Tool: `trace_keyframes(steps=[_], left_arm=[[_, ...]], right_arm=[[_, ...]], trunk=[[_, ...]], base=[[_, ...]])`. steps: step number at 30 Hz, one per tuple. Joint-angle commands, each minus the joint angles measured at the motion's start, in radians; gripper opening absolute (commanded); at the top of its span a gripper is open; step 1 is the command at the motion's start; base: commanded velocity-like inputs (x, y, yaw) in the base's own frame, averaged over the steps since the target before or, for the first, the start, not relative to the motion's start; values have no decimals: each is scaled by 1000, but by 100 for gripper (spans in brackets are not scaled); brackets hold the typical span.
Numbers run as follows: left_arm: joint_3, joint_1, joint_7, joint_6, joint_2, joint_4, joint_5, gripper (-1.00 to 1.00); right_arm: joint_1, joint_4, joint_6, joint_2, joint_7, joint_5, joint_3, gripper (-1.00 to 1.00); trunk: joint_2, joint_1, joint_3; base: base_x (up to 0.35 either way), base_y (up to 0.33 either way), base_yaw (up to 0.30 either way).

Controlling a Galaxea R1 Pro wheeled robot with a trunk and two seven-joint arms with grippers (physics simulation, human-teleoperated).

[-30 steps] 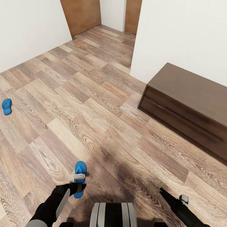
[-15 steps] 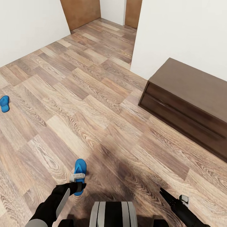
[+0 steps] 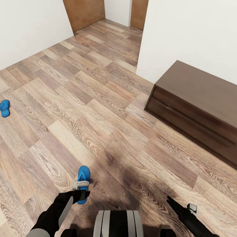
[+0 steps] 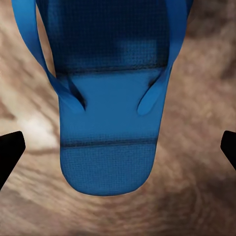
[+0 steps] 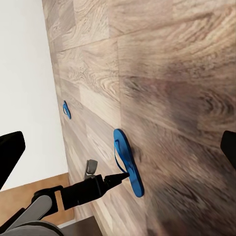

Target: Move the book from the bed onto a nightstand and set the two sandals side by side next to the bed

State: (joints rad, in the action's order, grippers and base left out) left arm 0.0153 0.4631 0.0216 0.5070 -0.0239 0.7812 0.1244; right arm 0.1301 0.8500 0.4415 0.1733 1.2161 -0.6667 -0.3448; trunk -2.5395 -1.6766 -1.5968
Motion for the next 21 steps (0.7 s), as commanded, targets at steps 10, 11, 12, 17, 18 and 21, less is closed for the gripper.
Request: trace_keyframes(steps=[10, 11, 12, 17, 18, 21], left_arm=[[1, 0, -2, 6, -1, 1, 9, 100], [1, 0, -2, 7, -1, 1, 9, 100], [1, 0, -2, 7, -1, 1, 9, 100], [2, 0, -2, 9, -1, 1, 9, 100], [2, 0, -2, 9, -1, 1, 9, 100], [2, 0, -2, 10, -1, 1, 9, 100]], right_arm=[[0, 0, 9, 0, 2, -4, 0, 100], [0, 0, 9, 0, 2, -4, 0, 100], [0, 0, 9, 0, 3, -4, 0, 100], [0, 0, 9, 0, 3, -4, 0, 100], [0, 0, 9, 0, 4, -4, 0, 100], [0, 0, 9, 0, 6, -4, 0, 100]], trunk=[[0, 0, -1], [0, 0, -1], [0, 0, -1], [0, 0, -1], [0, 0, -1], [0, 0, -1]], base=[[0, 0, 0], [0, 0, 0], [0, 0, 0], [18, 0, 0], [53, 0, 0], [72, 0, 0]])
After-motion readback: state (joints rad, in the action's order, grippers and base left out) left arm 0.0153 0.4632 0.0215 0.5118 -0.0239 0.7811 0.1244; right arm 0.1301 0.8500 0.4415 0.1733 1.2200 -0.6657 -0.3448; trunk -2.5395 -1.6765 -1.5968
